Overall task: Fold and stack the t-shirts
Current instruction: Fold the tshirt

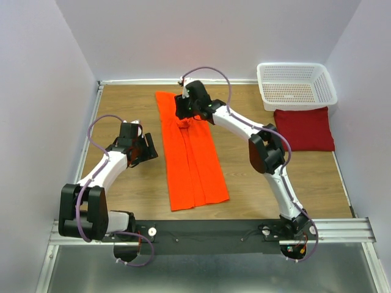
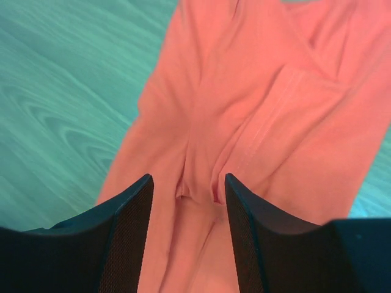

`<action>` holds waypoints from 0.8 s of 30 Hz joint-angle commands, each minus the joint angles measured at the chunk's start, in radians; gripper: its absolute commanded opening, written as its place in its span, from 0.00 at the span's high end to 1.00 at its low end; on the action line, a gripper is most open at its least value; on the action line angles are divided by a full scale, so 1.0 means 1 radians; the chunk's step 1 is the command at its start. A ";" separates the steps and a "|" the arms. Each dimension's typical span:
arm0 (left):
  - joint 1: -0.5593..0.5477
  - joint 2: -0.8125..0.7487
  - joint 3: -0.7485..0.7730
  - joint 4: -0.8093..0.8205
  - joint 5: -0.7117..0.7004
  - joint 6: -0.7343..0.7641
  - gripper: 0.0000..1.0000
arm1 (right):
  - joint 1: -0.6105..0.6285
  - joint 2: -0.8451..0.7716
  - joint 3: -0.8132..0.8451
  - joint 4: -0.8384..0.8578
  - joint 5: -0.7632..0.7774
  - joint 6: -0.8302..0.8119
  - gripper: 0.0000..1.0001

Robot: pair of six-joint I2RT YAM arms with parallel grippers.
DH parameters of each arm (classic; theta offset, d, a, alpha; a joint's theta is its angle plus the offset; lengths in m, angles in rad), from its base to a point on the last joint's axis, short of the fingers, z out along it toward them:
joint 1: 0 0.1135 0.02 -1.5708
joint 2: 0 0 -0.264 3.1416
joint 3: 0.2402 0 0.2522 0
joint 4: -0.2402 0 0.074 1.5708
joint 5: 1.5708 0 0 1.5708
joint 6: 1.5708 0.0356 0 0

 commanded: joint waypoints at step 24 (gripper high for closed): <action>0.006 -0.054 -0.039 0.006 0.030 -0.003 0.27 | -0.194 0.023 -0.370 0.660 -0.572 0.567 0.96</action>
